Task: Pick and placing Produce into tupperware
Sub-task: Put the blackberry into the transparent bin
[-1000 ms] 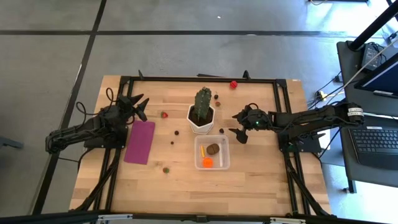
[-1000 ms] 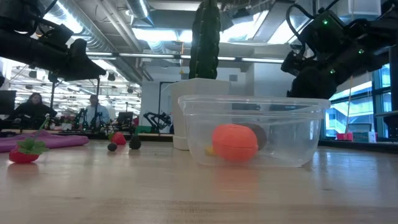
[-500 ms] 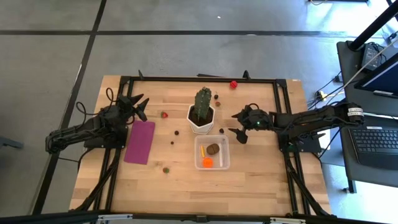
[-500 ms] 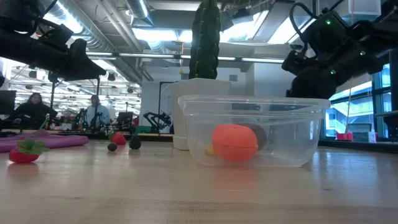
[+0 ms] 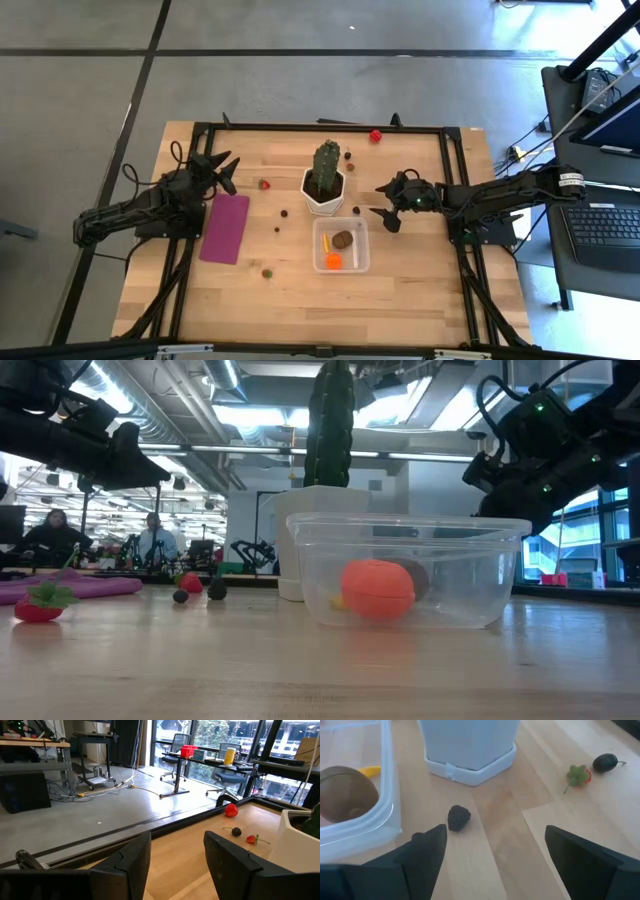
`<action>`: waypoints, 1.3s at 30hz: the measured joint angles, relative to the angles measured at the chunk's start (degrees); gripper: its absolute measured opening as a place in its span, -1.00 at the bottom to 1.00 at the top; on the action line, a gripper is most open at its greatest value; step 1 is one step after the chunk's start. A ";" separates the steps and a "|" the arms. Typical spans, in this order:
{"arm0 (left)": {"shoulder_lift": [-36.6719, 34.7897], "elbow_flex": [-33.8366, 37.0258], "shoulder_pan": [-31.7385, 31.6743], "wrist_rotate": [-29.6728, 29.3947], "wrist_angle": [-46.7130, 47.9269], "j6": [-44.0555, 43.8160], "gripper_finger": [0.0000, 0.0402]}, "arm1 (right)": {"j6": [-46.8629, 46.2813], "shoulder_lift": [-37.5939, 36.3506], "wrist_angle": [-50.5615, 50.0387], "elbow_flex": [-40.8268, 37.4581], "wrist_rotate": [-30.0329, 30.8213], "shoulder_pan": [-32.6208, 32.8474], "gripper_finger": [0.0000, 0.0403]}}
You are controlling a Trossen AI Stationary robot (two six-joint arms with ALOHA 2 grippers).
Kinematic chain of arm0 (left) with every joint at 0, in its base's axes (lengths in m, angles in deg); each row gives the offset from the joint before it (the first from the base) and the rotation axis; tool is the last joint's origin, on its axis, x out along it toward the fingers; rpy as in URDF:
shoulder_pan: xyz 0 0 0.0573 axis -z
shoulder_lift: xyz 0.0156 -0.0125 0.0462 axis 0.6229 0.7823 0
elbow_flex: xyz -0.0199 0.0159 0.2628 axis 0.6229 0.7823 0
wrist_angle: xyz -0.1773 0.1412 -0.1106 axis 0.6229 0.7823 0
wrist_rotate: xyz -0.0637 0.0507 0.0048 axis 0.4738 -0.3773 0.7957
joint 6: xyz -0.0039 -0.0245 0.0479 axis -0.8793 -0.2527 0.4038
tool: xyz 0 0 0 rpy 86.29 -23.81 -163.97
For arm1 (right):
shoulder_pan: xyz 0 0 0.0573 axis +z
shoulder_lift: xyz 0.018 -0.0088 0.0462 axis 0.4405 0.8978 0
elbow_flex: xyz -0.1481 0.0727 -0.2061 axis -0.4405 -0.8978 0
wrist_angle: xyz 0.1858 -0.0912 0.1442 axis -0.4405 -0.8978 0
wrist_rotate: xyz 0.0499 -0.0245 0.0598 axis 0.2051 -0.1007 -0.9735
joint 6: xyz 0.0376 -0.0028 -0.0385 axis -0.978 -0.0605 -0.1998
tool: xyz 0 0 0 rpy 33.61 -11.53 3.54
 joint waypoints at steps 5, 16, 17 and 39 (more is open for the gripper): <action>0.01 0.00 0.00 0.01 0.00 0.00 -0.12 | 1.02 1.20 0.52 -0.01 0.00 0.00 0.67; -0.01 0.02 0.00 0.01 0.00 0.00 -0.12 | 1.07 9.16 10.57 0.00 -0.09 0.00 0.67; 0.00 0.02 0.01 -0.01 0.00 0.00 -0.12 | 1.02 9.94 11.27 -0.02 -0.11 0.08 0.67; 0.01 0.01 0.01 -0.01 0.00 0.00 -0.12 | 2.66 25.86 22.70 3.98 -5.13 1.94 0.67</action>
